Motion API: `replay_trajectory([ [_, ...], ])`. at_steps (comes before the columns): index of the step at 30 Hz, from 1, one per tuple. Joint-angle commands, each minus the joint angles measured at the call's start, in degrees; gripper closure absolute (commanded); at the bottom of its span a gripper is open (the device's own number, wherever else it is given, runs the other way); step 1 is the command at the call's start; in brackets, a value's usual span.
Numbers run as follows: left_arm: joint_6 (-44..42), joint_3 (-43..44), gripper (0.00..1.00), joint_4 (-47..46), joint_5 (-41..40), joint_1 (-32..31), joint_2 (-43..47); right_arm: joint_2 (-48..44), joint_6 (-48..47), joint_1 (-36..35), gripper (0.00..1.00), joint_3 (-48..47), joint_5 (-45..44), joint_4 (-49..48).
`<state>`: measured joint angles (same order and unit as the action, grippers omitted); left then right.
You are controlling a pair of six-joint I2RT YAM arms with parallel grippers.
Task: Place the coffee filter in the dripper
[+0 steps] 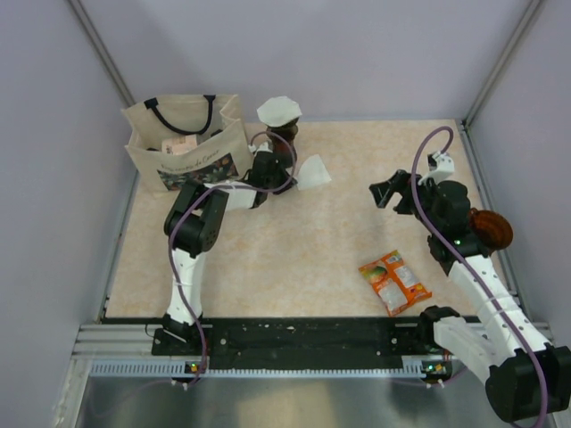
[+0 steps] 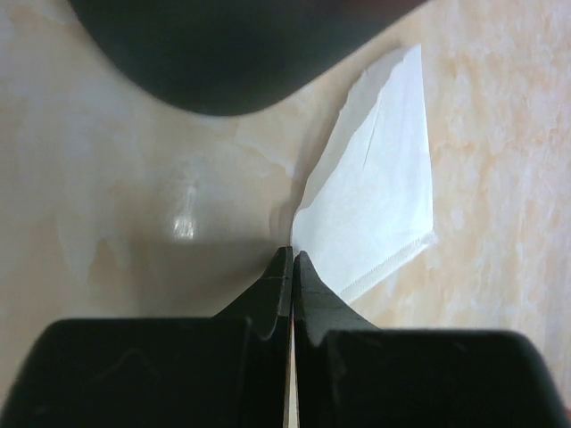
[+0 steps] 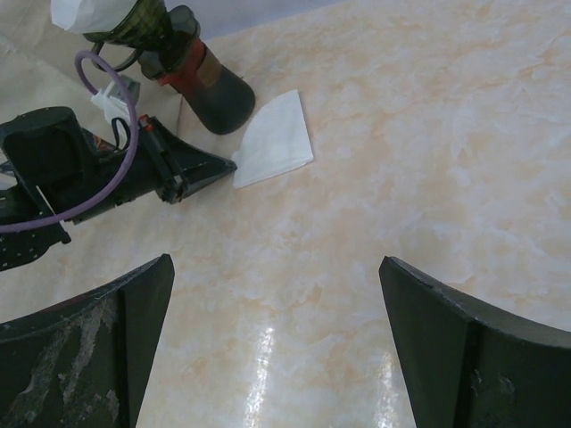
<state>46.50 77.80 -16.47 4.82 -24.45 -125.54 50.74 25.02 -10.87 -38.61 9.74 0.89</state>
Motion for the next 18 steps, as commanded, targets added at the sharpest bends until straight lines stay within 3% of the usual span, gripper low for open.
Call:
replay_trajectory([
  [1, -0.7, -6.2, 1.00, -2.7, 2.4, -0.4, 7.0, -1.8, -1.2, -0.3, 0.01, 0.6, -0.6, -1.1],
  [10, -2.5, -20.5, 1.00, -6.6, 3.4, -0.5, 18.5, 2.4, -1.6, -0.4, 0.02, 0.6, 7.0, 0.6],
  [16, -2.6, -21.7, 1.00, -8.5, 3.2, -0.5, 19.6, 4.2, -1.6, -1.2, 0.02, 1.0, 8.5, -3.4],
  [18, -1.9, -21.7, 0.93, -8.8, 3.2, -0.3, 19.6, 7.3, -3.3, -3.8, 0.02, -0.2, 6.7, -3.6],
])
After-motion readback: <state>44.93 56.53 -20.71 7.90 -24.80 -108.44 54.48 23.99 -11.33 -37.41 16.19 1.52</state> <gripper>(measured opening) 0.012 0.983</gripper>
